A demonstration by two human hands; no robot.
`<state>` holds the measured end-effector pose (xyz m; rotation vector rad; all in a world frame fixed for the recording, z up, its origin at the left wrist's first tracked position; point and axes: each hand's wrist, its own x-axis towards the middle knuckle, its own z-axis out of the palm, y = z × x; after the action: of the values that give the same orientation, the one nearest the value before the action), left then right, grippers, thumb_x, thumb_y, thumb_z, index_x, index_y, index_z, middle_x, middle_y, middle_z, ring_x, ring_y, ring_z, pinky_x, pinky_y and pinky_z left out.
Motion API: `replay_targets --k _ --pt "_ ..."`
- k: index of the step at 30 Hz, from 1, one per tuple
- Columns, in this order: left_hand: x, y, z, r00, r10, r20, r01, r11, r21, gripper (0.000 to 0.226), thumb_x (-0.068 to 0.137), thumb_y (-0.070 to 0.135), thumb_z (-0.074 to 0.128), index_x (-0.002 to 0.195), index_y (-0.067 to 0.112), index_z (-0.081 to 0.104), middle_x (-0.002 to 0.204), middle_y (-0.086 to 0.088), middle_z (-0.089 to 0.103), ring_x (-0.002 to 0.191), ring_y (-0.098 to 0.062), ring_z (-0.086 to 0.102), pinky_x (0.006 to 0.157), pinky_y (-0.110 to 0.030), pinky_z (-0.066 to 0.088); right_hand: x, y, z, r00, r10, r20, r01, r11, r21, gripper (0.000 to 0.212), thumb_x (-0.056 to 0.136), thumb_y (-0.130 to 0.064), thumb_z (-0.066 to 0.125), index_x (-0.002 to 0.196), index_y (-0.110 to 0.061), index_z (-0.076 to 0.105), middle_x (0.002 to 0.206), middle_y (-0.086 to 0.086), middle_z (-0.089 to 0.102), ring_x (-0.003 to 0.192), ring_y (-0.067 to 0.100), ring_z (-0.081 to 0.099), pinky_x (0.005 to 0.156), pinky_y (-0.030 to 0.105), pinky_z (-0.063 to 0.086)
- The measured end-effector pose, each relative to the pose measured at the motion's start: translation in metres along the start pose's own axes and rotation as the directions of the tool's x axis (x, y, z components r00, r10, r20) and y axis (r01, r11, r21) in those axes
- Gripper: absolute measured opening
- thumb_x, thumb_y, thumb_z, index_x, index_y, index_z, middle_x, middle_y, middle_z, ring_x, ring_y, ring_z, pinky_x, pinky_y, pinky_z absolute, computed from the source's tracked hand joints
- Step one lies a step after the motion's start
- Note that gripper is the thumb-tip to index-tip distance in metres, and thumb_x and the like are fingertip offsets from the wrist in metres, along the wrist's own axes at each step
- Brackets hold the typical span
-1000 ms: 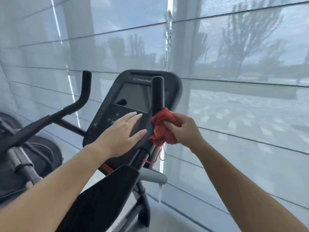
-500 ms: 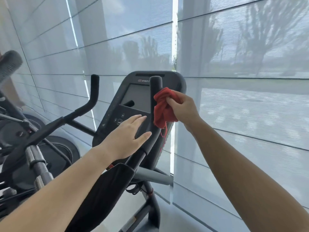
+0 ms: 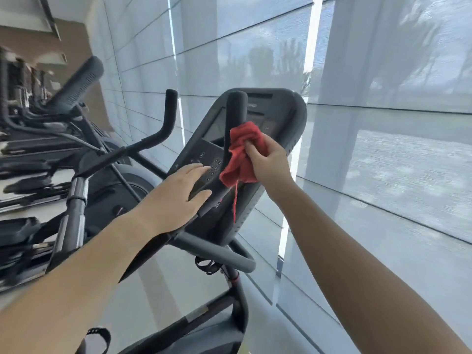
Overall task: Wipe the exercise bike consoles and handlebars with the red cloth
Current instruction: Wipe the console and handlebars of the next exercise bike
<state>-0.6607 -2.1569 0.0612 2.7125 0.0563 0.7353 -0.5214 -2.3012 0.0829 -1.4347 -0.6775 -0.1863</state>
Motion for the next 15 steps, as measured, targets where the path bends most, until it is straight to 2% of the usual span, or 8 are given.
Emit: replay_targets --k 3,6,8,11,15 --pt "-0.003 0.002 0.003 0.999 -0.021 -0.026 0.021 1.0 0.007 0.048 0.093 0.032 0.048 0.139 0.022 0.038 0.147 0.007 0.036 0.135 -0.008 0.031 0.11 -0.024 0.021 -0.018 0.016 0.002 0.998 0.049 0.045 -0.051 0.998 0.024 0.011 0.087 -0.021 0.059 0.094 -0.024 0.067 0.088 -0.004 0.071 0.084 0.008 0.066 0.082 0.033 0.053" --pt "-0.002 0.006 0.003 0.999 -0.026 -0.033 0.027 1.0 0.008 0.045 0.092 0.026 0.051 0.136 0.02 0.043 0.144 0.004 0.041 0.133 -0.011 0.035 0.109 -0.025 0.023 -0.035 0.026 0.0 0.987 0.116 0.112 -0.118 0.993 0.011 0.007 0.087 -0.021 0.061 0.091 -0.026 0.065 0.09 0.0 0.07 0.089 0.017 0.065 0.086 0.04 0.053" --pt "0.0 0.008 0.001 1.0 -0.009 -0.025 0.009 1.0 0.012 0.044 0.091 0.024 0.052 0.135 0.021 0.044 0.142 0.004 0.042 0.132 -0.011 0.037 0.109 -0.025 0.025 -0.04 0.027 -0.004 0.981 0.135 0.137 -0.137 0.991 0.005 0.008 0.086 -0.02 0.063 0.093 -0.023 0.065 0.09 0.001 0.07 0.087 0.017 0.065 0.086 0.039 0.052" --pt "0.0 0.007 -0.003 1.0 0.025 -0.008 -0.025 1.0 0.019 0.046 0.091 0.024 0.053 0.136 0.022 0.043 0.143 0.006 0.04 0.133 -0.01 0.035 0.11 -0.026 0.024 -0.044 0.022 -0.001 0.986 0.145 0.08 -0.147 0.989 0.023 0.016 0.087 -0.018 0.062 0.101 -0.022 0.065 0.096 0.002 0.07 0.093 0.018 0.066 0.088 0.037 0.052" --pt "0.001 0.0 -0.009 0.995 0.096 0.008 -0.096 0.995 0.01 0.045 0.092 0.025 0.051 0.137 0.023 0.041 0.144 0.007 0.04 0.133 -0.01 0.035 0.106 -0.022 0.023 -0.065 0.019 0.016 0.984 0.177 0.019 -0.177 0.984 0.005 0.009 0.086 -0.021 0.063 0.091 -0.028 0.064 0.09 -0.004 0.07 0.087 0.013 0.066 0.084 0.033 0.053"
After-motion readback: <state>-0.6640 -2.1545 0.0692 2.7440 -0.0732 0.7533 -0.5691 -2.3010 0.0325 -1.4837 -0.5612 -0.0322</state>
